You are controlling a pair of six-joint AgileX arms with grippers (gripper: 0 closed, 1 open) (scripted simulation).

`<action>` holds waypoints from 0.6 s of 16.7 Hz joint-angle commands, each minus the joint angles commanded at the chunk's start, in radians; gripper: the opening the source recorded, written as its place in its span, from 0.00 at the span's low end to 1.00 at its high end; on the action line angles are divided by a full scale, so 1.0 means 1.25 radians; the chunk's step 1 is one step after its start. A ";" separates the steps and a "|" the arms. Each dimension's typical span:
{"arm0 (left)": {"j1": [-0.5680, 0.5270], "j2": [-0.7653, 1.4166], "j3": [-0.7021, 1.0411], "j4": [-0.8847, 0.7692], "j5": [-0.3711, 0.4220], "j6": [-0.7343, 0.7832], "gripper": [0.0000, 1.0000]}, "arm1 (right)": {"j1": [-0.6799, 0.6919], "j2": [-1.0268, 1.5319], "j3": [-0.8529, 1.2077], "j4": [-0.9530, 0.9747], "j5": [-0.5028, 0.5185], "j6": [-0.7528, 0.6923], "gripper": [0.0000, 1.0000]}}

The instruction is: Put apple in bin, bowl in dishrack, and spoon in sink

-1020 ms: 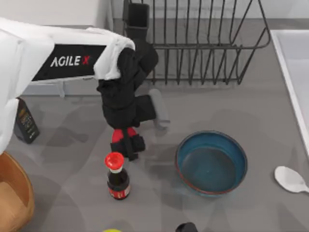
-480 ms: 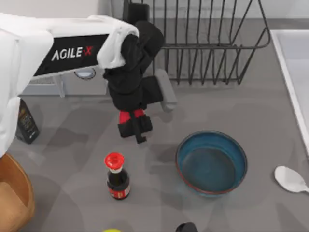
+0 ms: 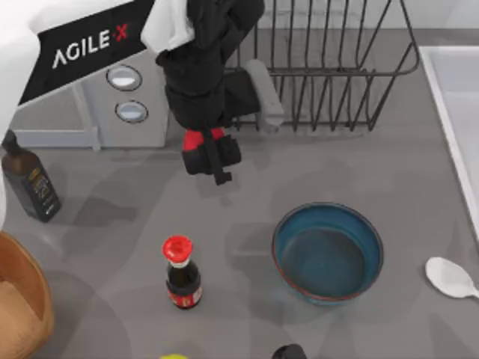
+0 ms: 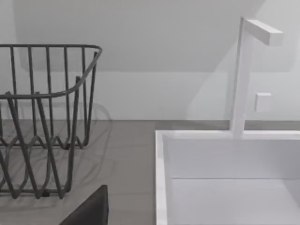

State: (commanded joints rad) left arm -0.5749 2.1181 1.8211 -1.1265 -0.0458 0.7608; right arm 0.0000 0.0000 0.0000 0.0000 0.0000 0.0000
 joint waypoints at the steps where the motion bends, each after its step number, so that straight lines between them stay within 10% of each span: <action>1: 0.001 -0.004 -0.007 -0.032 0.009 0.004 0.00 | 0.000 0.000 0.000 0.000 0.000 0.000 1.00; 10: 0.012 -0.028 -0.044 -0.100 0.041 0.019 0.00 | 0.000 0.000 0.000 0.000 0.000 0.000 1.00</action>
State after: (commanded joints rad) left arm -0.5602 2.0829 1.7658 -1.2513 0.0059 0.7847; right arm 0.0000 0.0000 0.0000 0.0000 0.0000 0.0000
